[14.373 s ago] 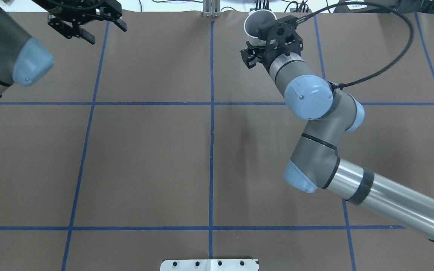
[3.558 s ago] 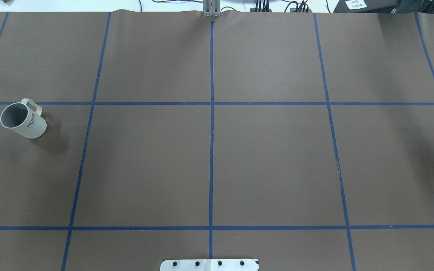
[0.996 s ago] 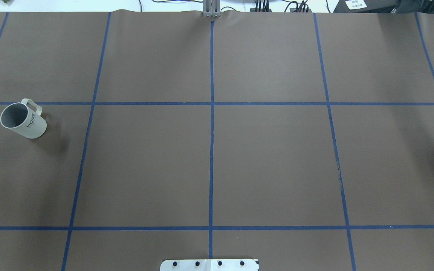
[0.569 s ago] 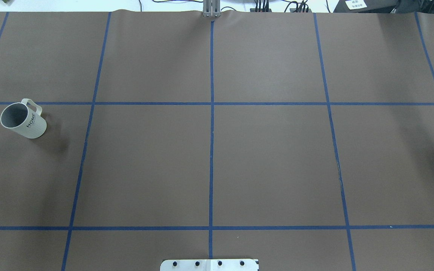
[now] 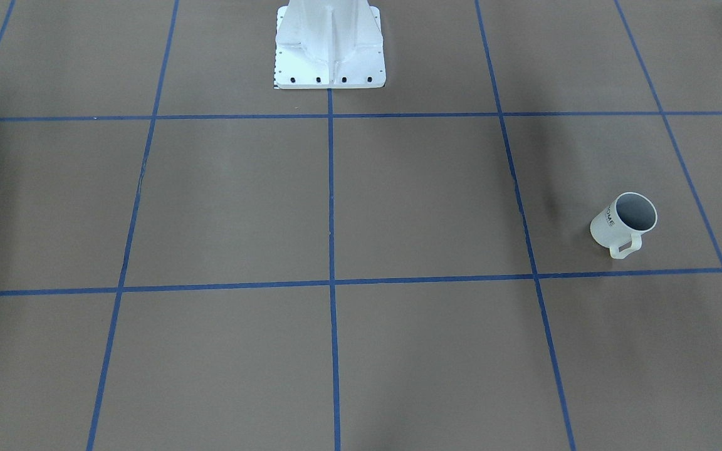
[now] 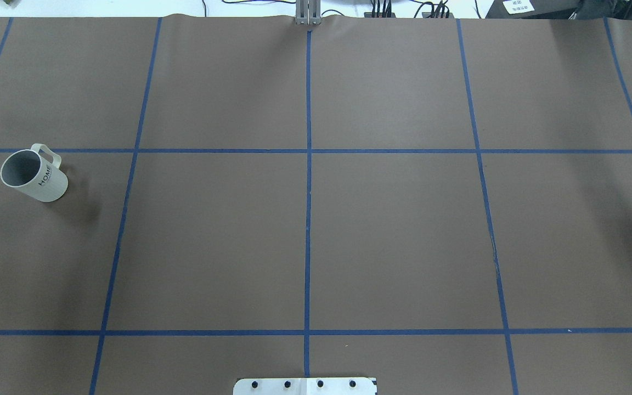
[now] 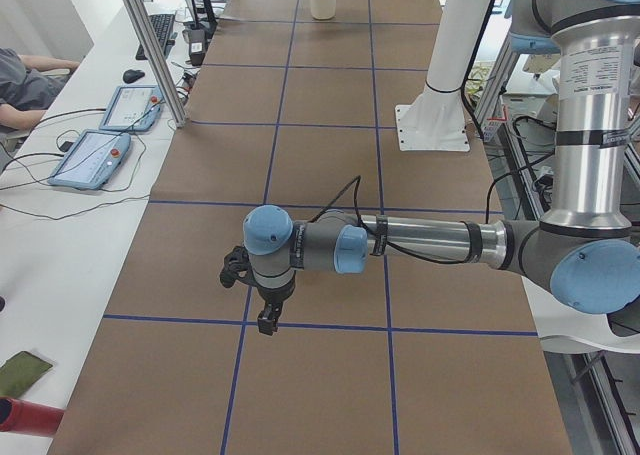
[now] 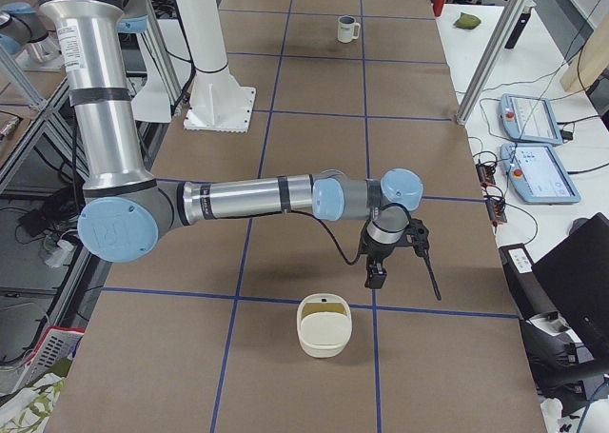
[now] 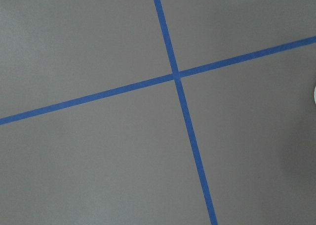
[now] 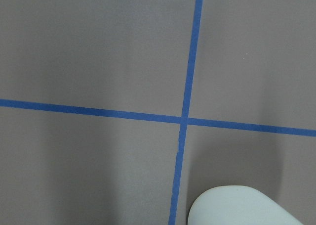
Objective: Left arm hands cup to right arm to dump lemon
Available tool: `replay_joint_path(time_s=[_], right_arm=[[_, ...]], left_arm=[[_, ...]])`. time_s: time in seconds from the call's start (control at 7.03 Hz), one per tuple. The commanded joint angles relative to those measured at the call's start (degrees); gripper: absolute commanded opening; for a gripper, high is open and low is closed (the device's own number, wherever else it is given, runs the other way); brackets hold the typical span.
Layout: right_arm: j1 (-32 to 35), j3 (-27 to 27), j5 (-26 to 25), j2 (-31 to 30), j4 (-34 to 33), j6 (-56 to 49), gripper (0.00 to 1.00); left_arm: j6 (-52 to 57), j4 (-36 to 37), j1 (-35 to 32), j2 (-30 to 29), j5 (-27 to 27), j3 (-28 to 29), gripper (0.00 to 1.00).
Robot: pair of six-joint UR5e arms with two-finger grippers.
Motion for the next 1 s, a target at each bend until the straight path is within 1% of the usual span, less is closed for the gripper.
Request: replay_joint_path(time_s=[0.0,0.85], right_arm=[[0.0,0.2,0.1,0.2,0.0,0.0,1.00],[-0.8,-0.1,0.0,-0.5,0.0,-0.1,1.00]], left_arm=[[0.0,0.0,0.0,0.0,0.1,0.1,1.00],[0.0,0.0,0.1,0.4,0.2,0.3,1.00]])
